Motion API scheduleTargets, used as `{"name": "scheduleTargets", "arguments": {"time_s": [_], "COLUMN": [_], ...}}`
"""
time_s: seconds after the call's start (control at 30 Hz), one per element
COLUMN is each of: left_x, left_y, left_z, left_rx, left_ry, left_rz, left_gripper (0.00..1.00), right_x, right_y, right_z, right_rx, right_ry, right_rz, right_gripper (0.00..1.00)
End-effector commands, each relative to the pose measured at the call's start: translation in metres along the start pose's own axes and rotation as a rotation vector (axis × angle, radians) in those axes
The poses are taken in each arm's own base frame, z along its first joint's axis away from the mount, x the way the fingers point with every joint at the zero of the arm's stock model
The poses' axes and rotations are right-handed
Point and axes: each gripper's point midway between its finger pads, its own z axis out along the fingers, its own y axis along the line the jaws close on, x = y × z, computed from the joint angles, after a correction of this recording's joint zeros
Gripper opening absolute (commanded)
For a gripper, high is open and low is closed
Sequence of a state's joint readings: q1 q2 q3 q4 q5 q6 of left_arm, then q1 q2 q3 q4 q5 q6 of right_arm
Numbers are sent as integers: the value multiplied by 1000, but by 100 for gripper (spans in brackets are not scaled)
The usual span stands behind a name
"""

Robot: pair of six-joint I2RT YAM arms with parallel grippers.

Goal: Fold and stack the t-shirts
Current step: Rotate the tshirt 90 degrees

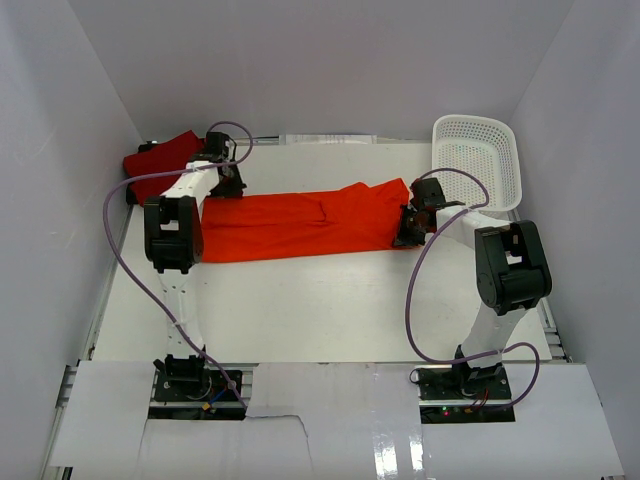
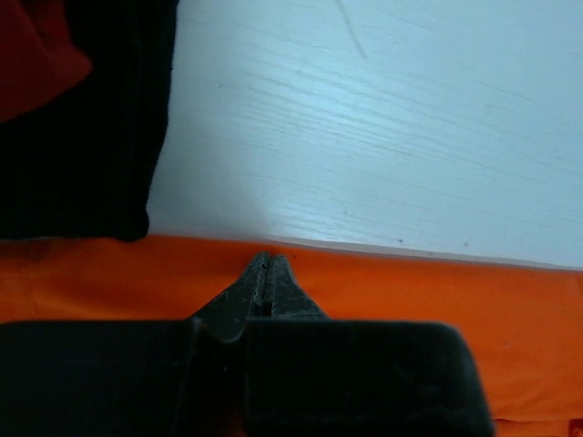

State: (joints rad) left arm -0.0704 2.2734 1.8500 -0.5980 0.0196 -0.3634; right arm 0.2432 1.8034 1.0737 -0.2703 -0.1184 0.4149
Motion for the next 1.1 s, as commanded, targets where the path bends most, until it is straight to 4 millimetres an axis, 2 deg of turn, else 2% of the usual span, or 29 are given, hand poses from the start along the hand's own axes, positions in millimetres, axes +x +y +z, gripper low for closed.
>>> {"name": "scheduleTargets", "arguments": {"time_s": [0.0,0.23,0.4,0.73,0.77,0.83,0.9,0.93,1.0,1.03,1.07], "left_x": [-17,-9,6,44,46,60,63,78,84,100,107], "left_y": [12,30,40,64,64,70,72,78,81,87,87], "left_z": [-11,-4,0,-2,-5,-8,-19,-22,-32,-36,-40], "left_rx": [-56,-96,-134,-225,-226,-244,-261,-285,-308,-335,-349], "left_ry": [-40,-12,26,104,109,134,126,158,156,190,199], "left_rz": [-9,-44,-52,-50,-51,-59,-64,-71,-67,-62,-55], "left_gripper": [0,0,0,0,0,0,0,0,0,0,0], "right_x": [4,4,1,-28,-37,-40,-54,-56,-65,-68,-71], "right_y": [-13,-16,-21,-19,-16,-16,-12,-13,-10,-8,-8], "right_z": [-2,-1,3,15,15,19,19,23,27,28,30], "right_rx": [53,59,69,78,73,71,63,67,59,54,54], "right_ry": [30,33,43,38,24,31,12,18,13,10,12], "right_rz": [-7,0,7,2,1,3,2,6,7,6,6], "right_gripper": [8,8,8,8,8,8,8,8,8,8,8]}}
